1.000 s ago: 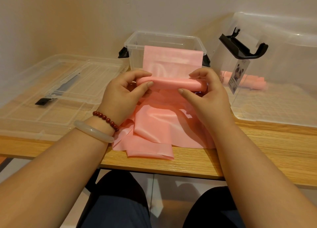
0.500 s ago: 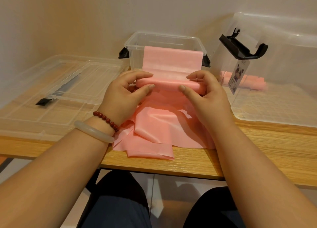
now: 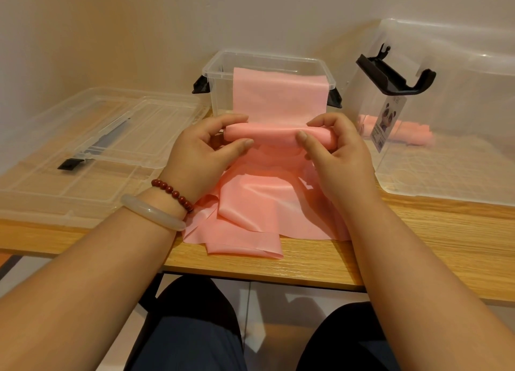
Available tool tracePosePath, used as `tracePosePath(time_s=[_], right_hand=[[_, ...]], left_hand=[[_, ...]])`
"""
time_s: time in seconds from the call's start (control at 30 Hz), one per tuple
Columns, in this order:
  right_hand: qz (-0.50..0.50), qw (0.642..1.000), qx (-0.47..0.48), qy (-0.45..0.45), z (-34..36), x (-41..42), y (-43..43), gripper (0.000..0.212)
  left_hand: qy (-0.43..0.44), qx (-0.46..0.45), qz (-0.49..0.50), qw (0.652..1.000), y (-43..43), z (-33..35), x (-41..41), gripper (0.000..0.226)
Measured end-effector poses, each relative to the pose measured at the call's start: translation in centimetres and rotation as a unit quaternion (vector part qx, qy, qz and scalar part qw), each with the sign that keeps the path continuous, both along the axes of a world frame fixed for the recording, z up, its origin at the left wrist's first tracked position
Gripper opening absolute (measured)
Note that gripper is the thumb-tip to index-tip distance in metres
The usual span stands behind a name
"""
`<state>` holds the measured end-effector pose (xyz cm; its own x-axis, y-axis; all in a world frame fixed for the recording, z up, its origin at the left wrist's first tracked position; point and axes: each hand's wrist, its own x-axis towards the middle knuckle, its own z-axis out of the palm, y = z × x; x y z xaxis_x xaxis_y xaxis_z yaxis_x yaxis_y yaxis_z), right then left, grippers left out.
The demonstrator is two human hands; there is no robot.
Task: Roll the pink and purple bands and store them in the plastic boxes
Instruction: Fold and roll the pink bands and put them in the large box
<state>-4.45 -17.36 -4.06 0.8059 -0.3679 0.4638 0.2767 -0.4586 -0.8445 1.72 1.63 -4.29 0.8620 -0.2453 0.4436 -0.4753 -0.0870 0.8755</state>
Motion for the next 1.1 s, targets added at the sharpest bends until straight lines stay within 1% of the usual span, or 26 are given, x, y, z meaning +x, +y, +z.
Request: tracePosePath(time_s=[0.07,0.13,0.23,0.43,0.57,0.7,0.8,0.87,0.97,1.1], right_hand=[[0.006,1.0,0.018,0.002,0.2,-0.1,0.1,0.018],[0.024,0.999,0.03,0.003,0.3,-0.4,0.2,0.027],[0.036,0.999,0.002,0.009,0.3,-0.5,0.2,0.038],[0.015,1.0,-0.019,0.004,0.0,-0.2,0.0,0.032],[0.008,1.0,-0.013,-0.006,0.0,-0.2,0.0,0.028],[0.019,1.0,0.016,-0.008,0.2,-0.4,0.1,0.031],[0.049,0.997,0.053,-0.008,0.3,-0.6,0.1,0.038],[0.044,0.997,0.058,-0.015,0.2,-0.5,-0.2,0.036],[0.011,0.999,0.038,-0.02,0.4,-0.4,-0.7,0.033],[-0.026,1.0,0.008,-0.013,1.1,-0.2,-1.2,0.028]], left_hand=[[0.006,-0.015,-0.005,1.0,-0.1,0.1,-0.2,0.031],[0.011,-0.026,-0.008,1.0,-0.2,0.2,-0.3,0.03],[0.013,-0.027,-0.005,1.0,-0.2,0.1,-0.1,0.026],[0.014,-0.025,0.002,1.0,-0.3,0.1,0.0,0.024],[0.018,-0.034,-0.002,0.999,-0.2,0.1,0.0,0.027],[0.006,-0.018,-0.007,1.0,-0.1,0.0,0.0,0.042],[0.001,-0.034,0.014,0.999,-0.1,0.1,-0.1,0.035],[-0.033,-0.007,0.061,0.998,0.1,0.2,0.0,0.027],[-0.103,0.079,0.113,0.985,0.4,0.3,0.1,0.019],[-0.152,0.196,0.126,0.96,0.4,1.0,0.2,0.031]])
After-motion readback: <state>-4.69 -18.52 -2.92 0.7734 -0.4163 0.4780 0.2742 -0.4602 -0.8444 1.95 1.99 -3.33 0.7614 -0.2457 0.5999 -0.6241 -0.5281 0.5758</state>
